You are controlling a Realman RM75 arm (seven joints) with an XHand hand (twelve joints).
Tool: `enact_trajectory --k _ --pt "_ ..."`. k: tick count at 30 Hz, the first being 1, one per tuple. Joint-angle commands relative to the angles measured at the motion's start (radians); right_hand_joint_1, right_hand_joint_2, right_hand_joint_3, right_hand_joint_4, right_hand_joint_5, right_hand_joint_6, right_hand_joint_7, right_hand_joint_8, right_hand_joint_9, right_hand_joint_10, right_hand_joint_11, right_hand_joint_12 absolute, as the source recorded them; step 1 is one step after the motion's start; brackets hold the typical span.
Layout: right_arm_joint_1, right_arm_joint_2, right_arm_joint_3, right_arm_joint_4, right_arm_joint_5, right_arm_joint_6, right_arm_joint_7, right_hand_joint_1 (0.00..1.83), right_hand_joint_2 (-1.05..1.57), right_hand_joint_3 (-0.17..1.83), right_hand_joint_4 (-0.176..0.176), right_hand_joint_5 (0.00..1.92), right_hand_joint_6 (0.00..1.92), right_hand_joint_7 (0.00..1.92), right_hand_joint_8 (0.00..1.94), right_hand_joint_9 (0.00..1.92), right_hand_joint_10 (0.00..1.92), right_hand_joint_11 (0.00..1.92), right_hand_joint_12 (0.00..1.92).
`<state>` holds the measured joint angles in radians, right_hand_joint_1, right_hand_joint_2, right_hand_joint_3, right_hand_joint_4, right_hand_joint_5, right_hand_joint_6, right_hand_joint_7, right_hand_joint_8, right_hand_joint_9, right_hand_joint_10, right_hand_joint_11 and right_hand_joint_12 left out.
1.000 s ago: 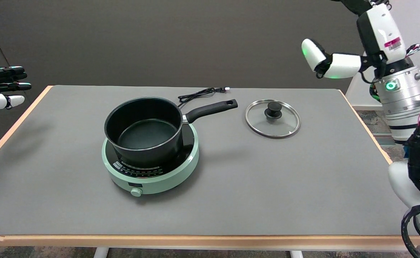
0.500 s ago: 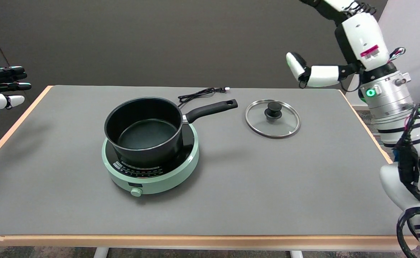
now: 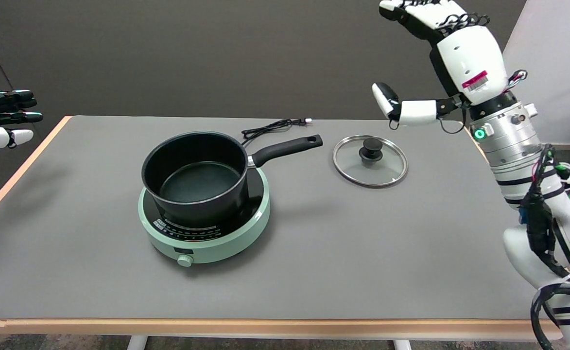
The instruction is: Pick up the pot.
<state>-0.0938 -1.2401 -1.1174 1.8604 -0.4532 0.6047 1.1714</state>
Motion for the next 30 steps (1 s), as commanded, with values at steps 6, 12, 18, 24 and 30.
enact_trajectory --k 6,12,18,24,30 --pt "-0.004 -0.018 -0.046 -0.002 -0.013 -0.004 -0.104 0.87 0.53 0.99 -0.015 0.47 0.2 0.5 0.18 0.44 0.33 0.32 0.75" --pt "-0.009 -0.02 -0.063 -0.008 -0.013 -0.004 -0.136 0.87 0.53 0.99 -0.015 0.47 0.2 0.5 0.18 0.44 0.33 0.32 0.75" --pt "-0.01 -0.02 -0.07 -0.024 -0.013 -0.004 -0.151 1.31 -0.82 0.9 -0.17 0.02 0.02 0.02 0.02 0.02 0.02 0.02 0.02" --pt "-0.01 -0.02 -0.099 -0.046 -0.013 -0.011 -0.151 1.31 -0.83 0.91 -0.167 0.02 0.02 0.02 0.02 0.02 0.02 0.02 0.02" --pt "-0.014 -0.022 -0.139 -0.052 -0.013 -0.026 -0.155 1.32 -0.83 0.91 -0.165 0.02 0.02 0.02 0.02 0.02 0.02 0.02 0.02"
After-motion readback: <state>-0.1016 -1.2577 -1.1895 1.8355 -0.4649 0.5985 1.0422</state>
